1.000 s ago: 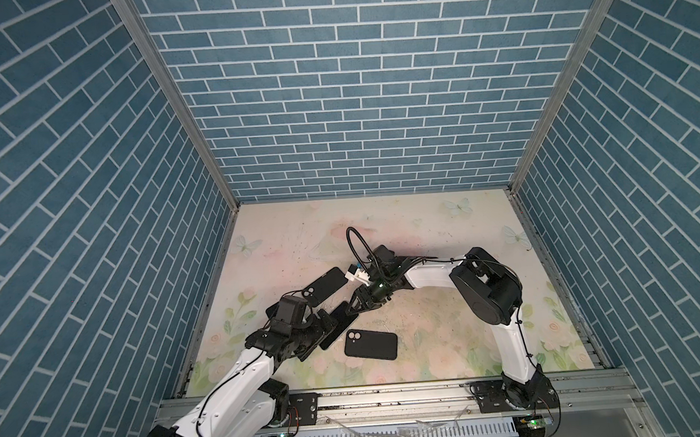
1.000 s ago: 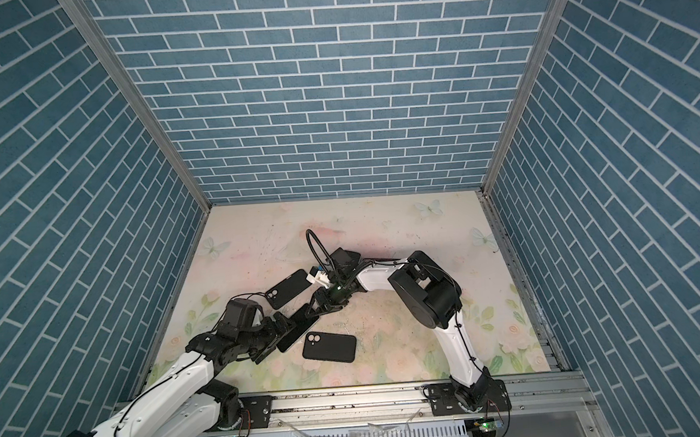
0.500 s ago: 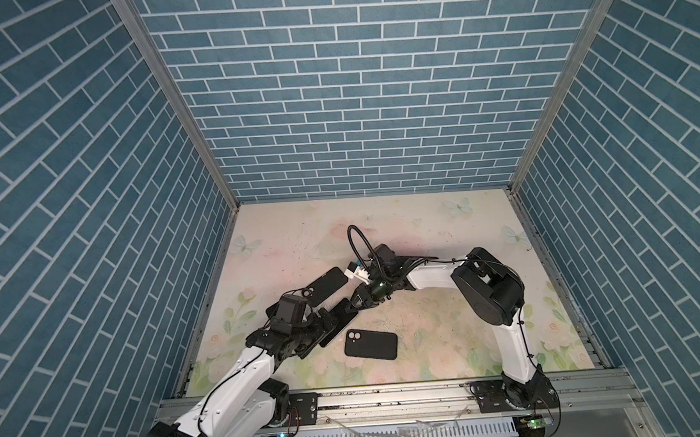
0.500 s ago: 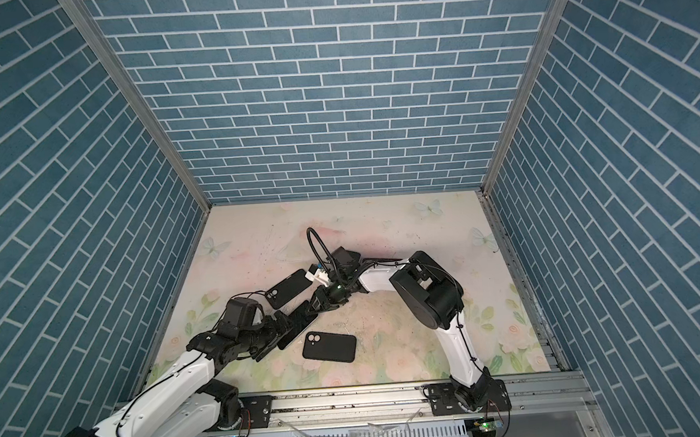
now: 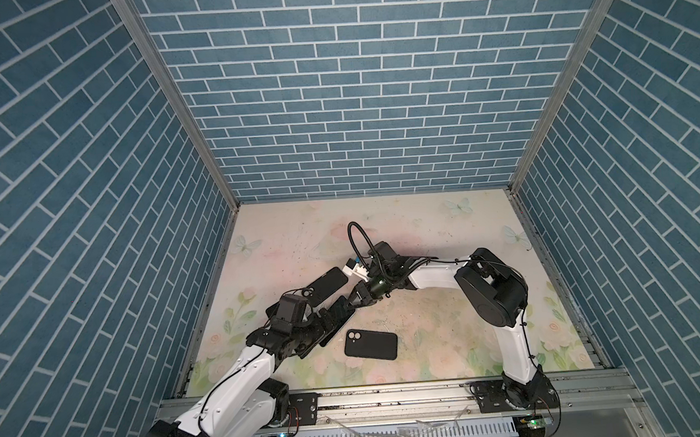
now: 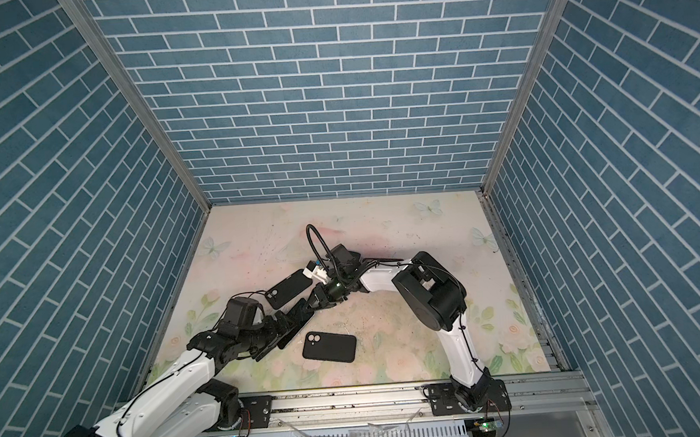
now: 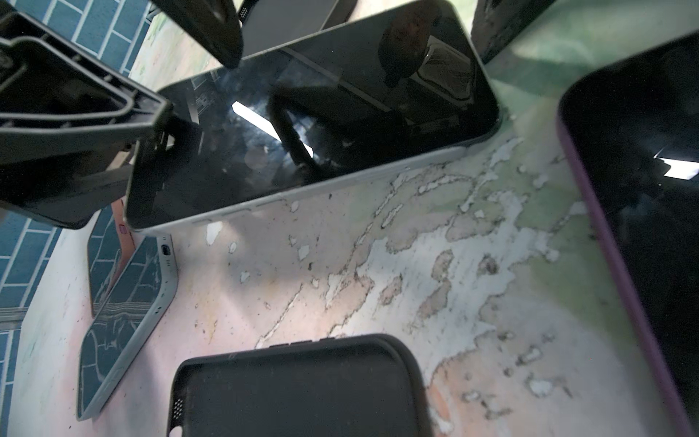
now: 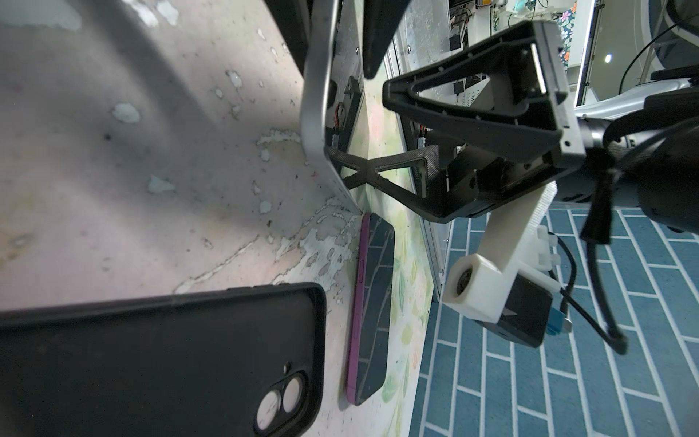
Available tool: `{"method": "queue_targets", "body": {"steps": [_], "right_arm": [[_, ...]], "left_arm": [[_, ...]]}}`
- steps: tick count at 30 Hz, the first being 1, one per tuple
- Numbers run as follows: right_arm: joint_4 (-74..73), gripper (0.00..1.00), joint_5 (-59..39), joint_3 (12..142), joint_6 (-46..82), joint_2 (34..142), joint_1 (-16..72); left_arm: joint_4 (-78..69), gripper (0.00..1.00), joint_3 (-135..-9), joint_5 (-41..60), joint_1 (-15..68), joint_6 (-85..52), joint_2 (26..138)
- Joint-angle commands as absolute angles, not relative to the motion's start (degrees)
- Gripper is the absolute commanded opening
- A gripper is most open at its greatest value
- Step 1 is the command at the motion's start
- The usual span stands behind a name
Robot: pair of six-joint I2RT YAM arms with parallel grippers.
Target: Put the phone into the phone case
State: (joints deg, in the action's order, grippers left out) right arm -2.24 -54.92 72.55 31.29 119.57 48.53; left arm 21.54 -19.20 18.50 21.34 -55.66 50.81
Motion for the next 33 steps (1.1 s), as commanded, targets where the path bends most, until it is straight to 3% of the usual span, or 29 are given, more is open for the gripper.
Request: {"method": "queue_targets", "body": {"steps": [1,9,25,33], "right_arm": [[-3.47,0.20,-57.41,71.90,32.12,117.69,49.46],[-2.40,0.00,-53.76,71.35,32.13,114.70,48.47],[-7.32,0.00,-41.20,62.09,39.52,94.55,36.74],[2.17,0.00,-24.18,55.57,34.49,79.02,32.02]], "left_arm": [[24.52,0.96,-18.81,16.87,20.92,-54.45,51.57],[27.08,0.96,-22.41,16.30,20.96,-52.40,51.25],[42.83,0.94,-31.83,15.39,22.07,-52.59,46.02],[47.20,0.85,-37.59,10.21,36.87,-56.23,56.42]]}}
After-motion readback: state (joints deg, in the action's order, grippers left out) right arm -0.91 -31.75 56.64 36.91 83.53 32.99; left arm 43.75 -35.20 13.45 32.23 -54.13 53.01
